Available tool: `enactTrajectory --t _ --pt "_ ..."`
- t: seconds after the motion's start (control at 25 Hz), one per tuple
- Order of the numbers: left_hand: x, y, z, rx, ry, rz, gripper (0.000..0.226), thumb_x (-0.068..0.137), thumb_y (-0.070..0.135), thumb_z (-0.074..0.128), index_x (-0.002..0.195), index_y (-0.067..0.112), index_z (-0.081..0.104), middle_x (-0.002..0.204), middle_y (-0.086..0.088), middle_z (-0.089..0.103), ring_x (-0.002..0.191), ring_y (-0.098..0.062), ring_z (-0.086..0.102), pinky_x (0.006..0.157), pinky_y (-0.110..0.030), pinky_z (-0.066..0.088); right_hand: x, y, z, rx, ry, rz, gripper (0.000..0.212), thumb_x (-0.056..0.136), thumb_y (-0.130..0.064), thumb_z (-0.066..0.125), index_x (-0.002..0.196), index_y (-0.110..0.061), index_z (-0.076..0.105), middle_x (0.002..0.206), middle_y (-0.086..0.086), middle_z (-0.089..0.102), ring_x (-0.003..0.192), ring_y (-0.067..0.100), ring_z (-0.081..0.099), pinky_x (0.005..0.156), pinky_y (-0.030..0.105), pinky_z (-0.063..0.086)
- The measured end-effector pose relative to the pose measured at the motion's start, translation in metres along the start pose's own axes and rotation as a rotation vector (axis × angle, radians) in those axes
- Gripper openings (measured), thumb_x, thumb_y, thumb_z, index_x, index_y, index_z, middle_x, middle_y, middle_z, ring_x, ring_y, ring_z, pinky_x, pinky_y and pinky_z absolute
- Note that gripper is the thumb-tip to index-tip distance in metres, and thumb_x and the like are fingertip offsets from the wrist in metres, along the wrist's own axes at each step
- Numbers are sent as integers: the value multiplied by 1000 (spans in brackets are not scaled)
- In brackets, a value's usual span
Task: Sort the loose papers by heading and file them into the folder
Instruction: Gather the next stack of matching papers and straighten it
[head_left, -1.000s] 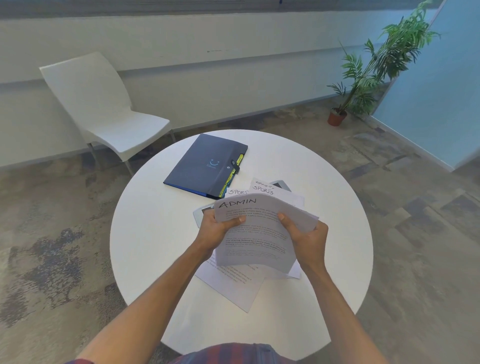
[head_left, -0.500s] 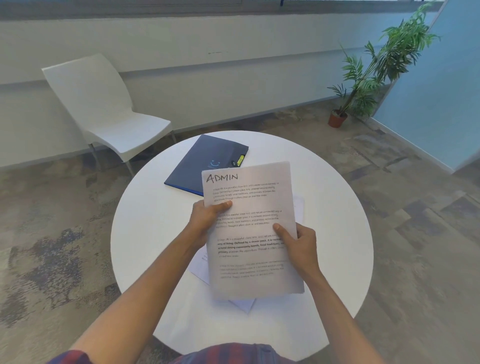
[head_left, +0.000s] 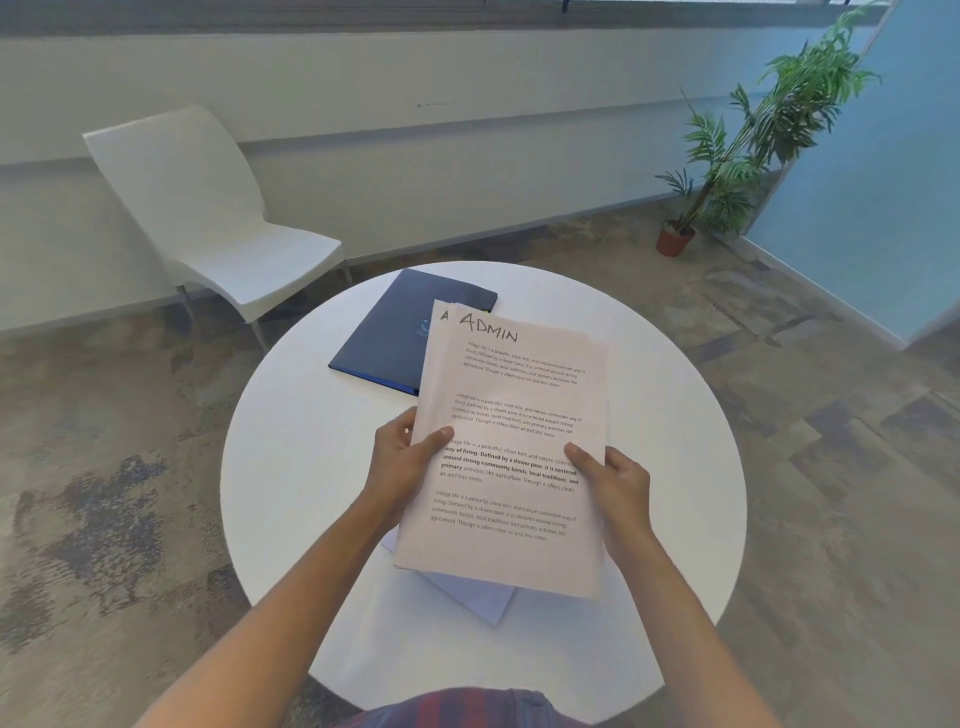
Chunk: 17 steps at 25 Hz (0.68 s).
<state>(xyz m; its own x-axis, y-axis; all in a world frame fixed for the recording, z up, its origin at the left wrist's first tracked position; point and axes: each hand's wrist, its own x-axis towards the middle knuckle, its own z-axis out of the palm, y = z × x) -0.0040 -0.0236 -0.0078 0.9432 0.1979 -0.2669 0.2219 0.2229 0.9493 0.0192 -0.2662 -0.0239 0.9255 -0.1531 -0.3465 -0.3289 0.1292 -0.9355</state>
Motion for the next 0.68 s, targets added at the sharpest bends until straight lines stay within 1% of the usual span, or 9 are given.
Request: enactTrajectory --t 0.08,0.16,0.24,0.36,0.44,0.52,0.6,0.68 --pt "-2 2 -1 -18 30 33 16 90 13 70 105 13 69 98 -14 76 82 -33 74 71 -44 60 0 -1 0 16 11 -9 19 85 -16 77 101 -6 75 96 10 79 91 31 75 82 42 61" --pt "-3 5 -2 -26 45 52 14 94 21 65 105 14 69 96 -13 77 82 -30 74 73 -43 60 3 -4 -2 62 7 19 21 87 -15 74 105 -3 74 100 14 78 93 32 74 80 40 61" --pt "-4 8 -3 -32 51 63 15 98 25 59 104 16 69 94 -11 77 80 -27 73 72 -40 59 3 -9 -5 123 -32 60 23 91 -13 68 111 -1 71 105 16 76 95 32 73 78 38 60" --pt "-5 12 -5 -41 68 80 13 98 23 58 103 18 70 93 -10 77 76 -25 73 71 -40 58 4 -13 -10 184 -104 108 23 96 -11 61 117 -4 68 109 12 75 99 30 72 77 37 61" --pt "-5 15 -6 -58 78 95 11 95 20 63 103 16 70 96 -13 77 80 -31 72 73 -43 58 6 -9 -13 207 -100 144 29 95 -12 60 123 -3 65 115 14 73 105 32 70 84 42 59" --pt "-5 19 -8 -65 71 106 13 91 16 68 104 16 71 101 -14 76 88 -39 72 78 -50 59 8 -6 -15 205 -104 154 36 95 -14 62 128 -1 61 122 16 71 112 34 68 90 45 57" --pt "-4 21 -9 -60 68 109 15 89 13 70 104 17 71 103 -12 76 93 -42 71 81 -54 58 5 -7 -15 184 -145 100 34 95 -15 62 128 -4 63 121 14 71 112 32 69 89 44 56" --pt "-3 22 -7 -54 56 104 15 91 14 69 105 19 71 103 -10 76 94 -40 71 81 -53 59 1 -10 -13 139 -177 37 32 94 -15 65 125 -8 65 118 10 74 108 28 71 89 43 57"
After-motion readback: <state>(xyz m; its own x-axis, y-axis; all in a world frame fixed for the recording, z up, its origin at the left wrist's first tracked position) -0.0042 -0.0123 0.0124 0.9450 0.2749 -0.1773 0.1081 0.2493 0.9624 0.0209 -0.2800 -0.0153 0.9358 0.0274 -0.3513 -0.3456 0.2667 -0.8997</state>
